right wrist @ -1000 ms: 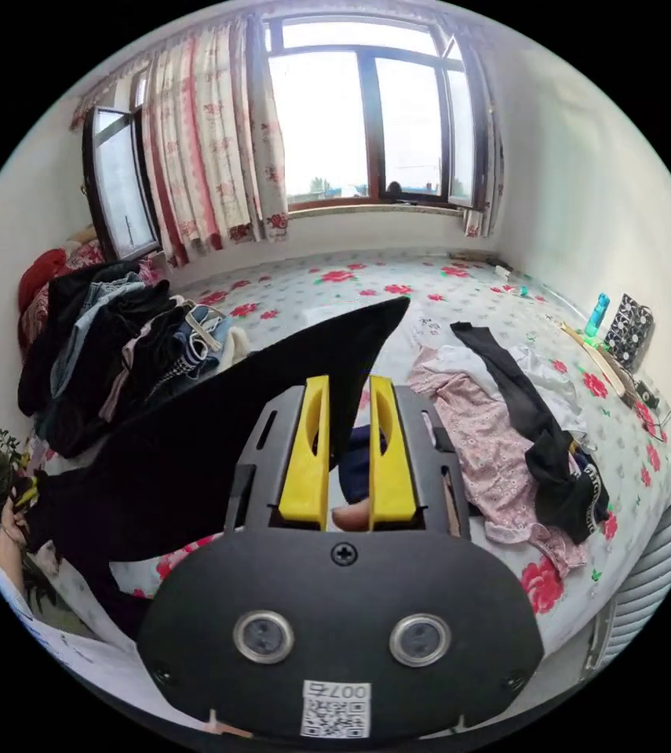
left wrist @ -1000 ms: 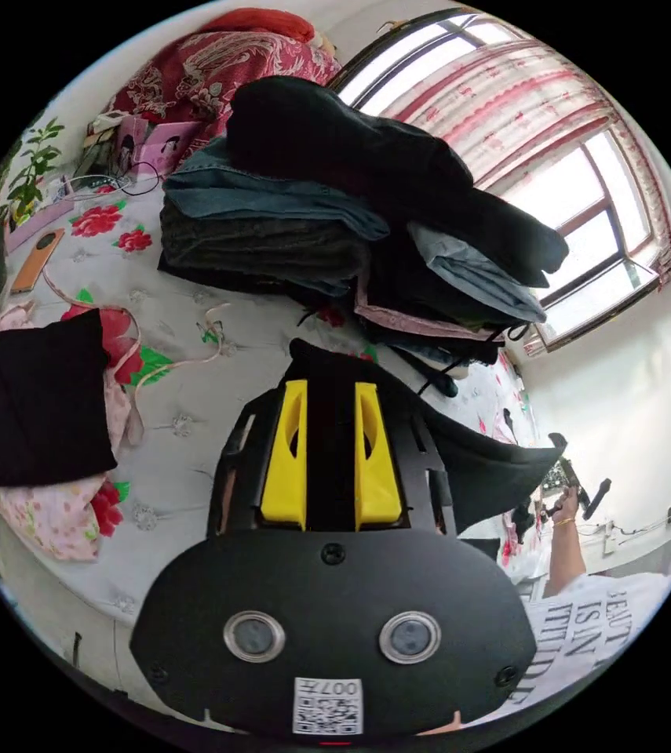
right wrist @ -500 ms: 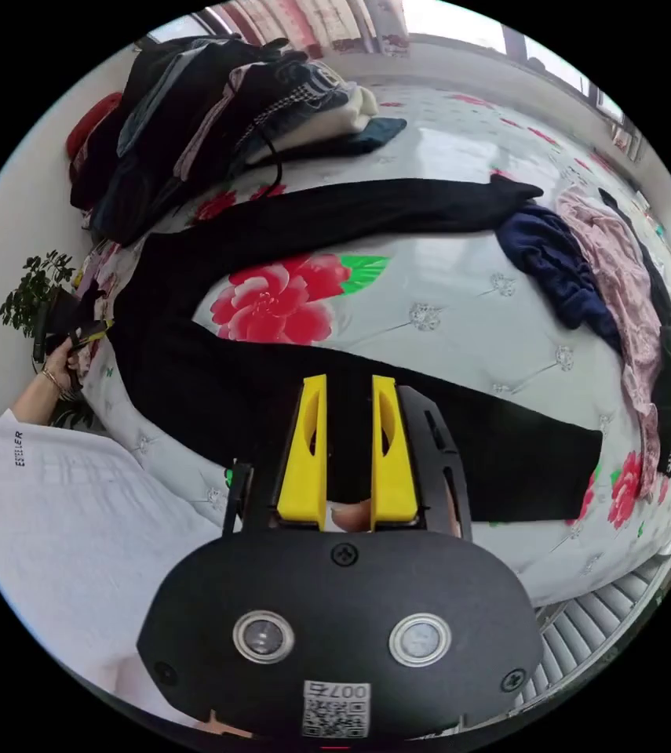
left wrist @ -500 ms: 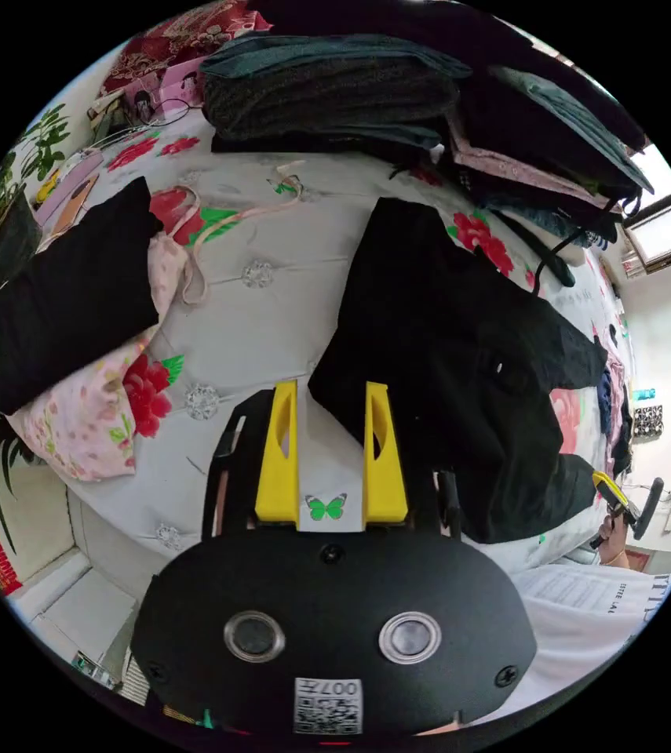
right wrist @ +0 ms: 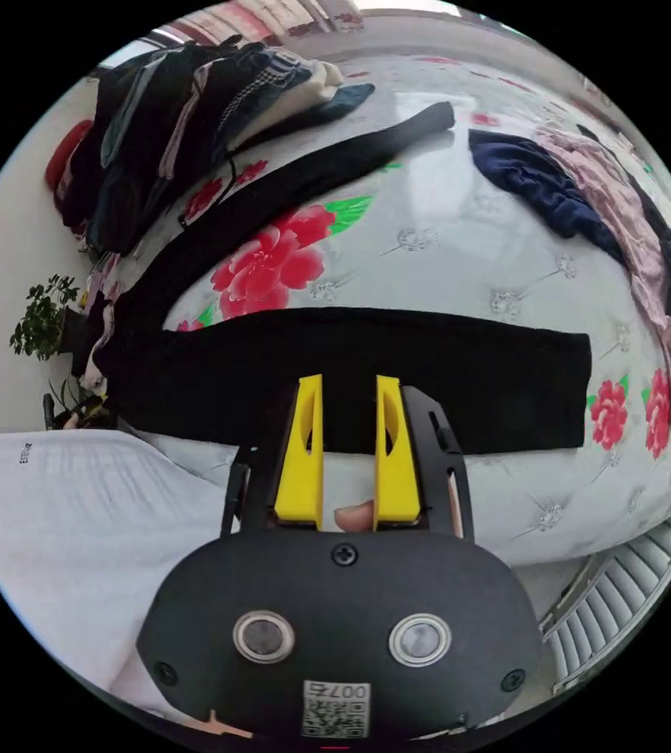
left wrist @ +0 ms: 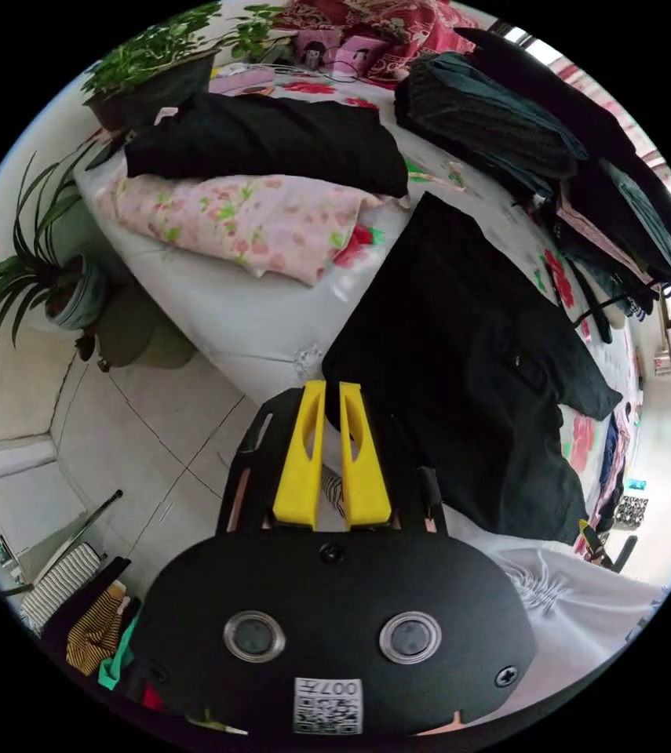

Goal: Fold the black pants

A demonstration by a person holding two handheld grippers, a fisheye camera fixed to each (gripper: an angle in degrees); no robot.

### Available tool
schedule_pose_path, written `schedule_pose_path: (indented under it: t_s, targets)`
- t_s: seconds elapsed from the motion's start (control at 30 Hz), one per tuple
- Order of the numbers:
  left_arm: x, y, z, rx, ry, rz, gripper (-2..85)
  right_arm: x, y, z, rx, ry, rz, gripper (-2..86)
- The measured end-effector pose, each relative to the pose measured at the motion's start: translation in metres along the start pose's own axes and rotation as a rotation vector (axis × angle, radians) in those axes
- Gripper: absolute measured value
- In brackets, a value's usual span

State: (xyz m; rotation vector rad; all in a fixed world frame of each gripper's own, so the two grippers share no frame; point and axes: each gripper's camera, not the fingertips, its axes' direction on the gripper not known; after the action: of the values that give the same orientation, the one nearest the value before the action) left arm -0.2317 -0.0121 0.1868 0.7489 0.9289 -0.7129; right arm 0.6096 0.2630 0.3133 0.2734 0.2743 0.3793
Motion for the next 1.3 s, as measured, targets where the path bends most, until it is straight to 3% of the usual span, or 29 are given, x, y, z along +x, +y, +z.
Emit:
schedule_pose_path:
  t_s: [0.13, 0.23, 0.37, 0.5, 0.6, 0.77, 1.07, 1.2, 1.3]
  targets:
    - [-0.004, 0.003, -0.003, 0.009, 0.018, -0.006, 2.8, 0.06, 0.022, -0.02, 0.053, 0.144, 0.128, 8.7]
    - [0.006, 0.005, -0.001, -0.02, -0.055, 0.049, 2.6, 0.095, 0.031, 0.011, -0.099, 0.22, 0.183, 9.4]
    - [0.0, 0.009, -0.013, -0.062, -0.069, 0.044, 3.2, 0.125, 0.044, 0.001, -0.052, 0.165, 0.273, 9.0]
    - [-0.017, 0.024, -0.05, 0.026, -0.099, 0.01, 3.3, 0.127, 0.047, -0.006, -0.066, 0.314, 0.335, 8.4]
    - [-0.025, 0.028, -0.079, 0.114, -0.087, 0.007, 3.8, 0.104, 0.035, -0.031, 0.083, 0.293, 0.276, 7.9]
    - [0.011, -0.018, -0.081, 0.157, 0.02, 0.136, 7.1, 0.059, -0.05, -0.036, 0.198, 0.131, 0.165, 7.0]
    - [0.142, -0.137, -0.01, 0.077, 0.093, 0.433, 10.7, -0.072, -0.24, 0.006, 0.11, 0.159, -0.17, 7.4]
    - [0.17, -0.146, 0.04, -0.07, -0.045, 0.486, 10.7, -0.086, -0.291, 0.039, 0.024, 0.206, -0.187, 7.3]
    - [0.185, -0.128, 0.039, -0.018, -0.16, 0.606, 5.8, -0.084, -0.315, 0.073, -0.074, 0.229, -0.196, 6.6]
